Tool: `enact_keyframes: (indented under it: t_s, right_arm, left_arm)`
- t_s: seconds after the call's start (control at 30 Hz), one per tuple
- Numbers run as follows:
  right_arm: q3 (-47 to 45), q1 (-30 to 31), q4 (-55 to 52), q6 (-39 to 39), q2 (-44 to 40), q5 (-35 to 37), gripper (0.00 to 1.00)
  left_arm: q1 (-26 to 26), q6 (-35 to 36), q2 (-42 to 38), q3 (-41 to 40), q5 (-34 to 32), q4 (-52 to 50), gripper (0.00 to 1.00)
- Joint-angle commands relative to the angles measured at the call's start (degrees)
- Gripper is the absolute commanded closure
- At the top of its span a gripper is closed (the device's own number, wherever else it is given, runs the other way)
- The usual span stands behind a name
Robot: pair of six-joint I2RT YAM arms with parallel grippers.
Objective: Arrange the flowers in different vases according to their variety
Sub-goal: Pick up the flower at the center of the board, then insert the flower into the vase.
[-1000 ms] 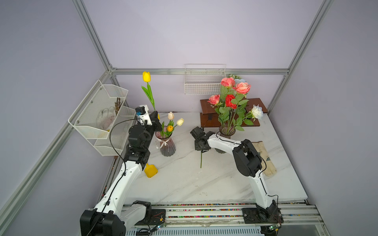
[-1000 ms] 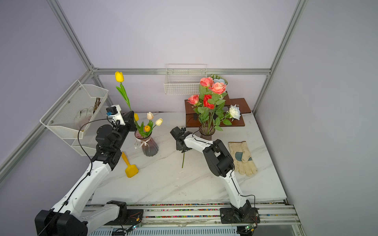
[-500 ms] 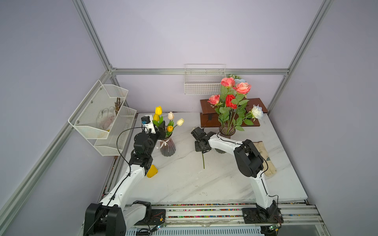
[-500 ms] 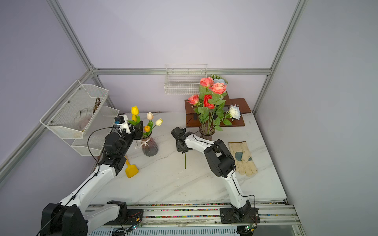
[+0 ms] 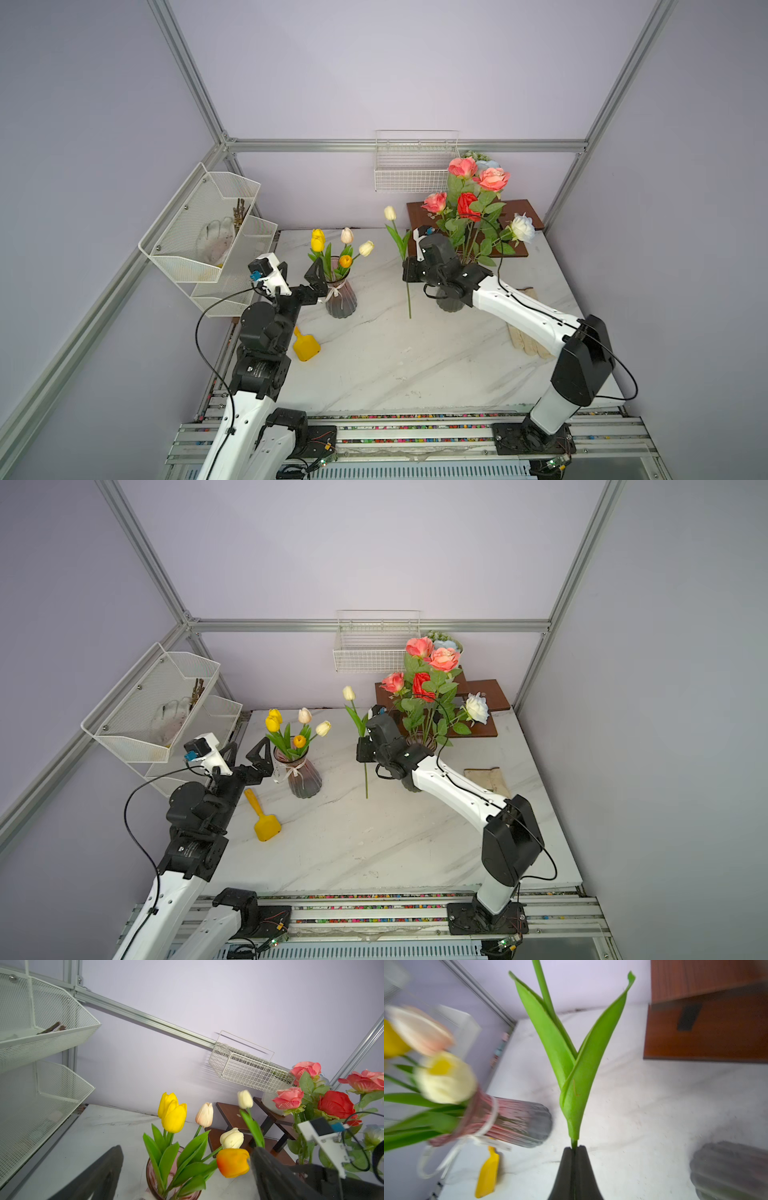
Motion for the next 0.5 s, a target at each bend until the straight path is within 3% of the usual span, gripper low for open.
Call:
enact_keyframes:
  t_s: [0.0, 0.2, 0.47]
  right_arm:
    - [-1.19, 0.83, 12.37, -0.48, -3.55, -4.18, 1.00]
    - [1.43, 3.91, 28.12, 0.34, -4.20, -7.02, 1.00]
    - [17.73, 8.16, 36.13, -5.28, 8.84, -6.25, 1.00]
  left_arm:
    - [0.06, -7.70, -5.44, -2.98, -5.43, -8.88, 0.00]
    - [0.06, -15.03, -13.43, -10.97, -9.09, -17.52, 0.00]
    - [0.06, -22.15, -20.64, -21.28, -5.19, -21.93, 0.00]
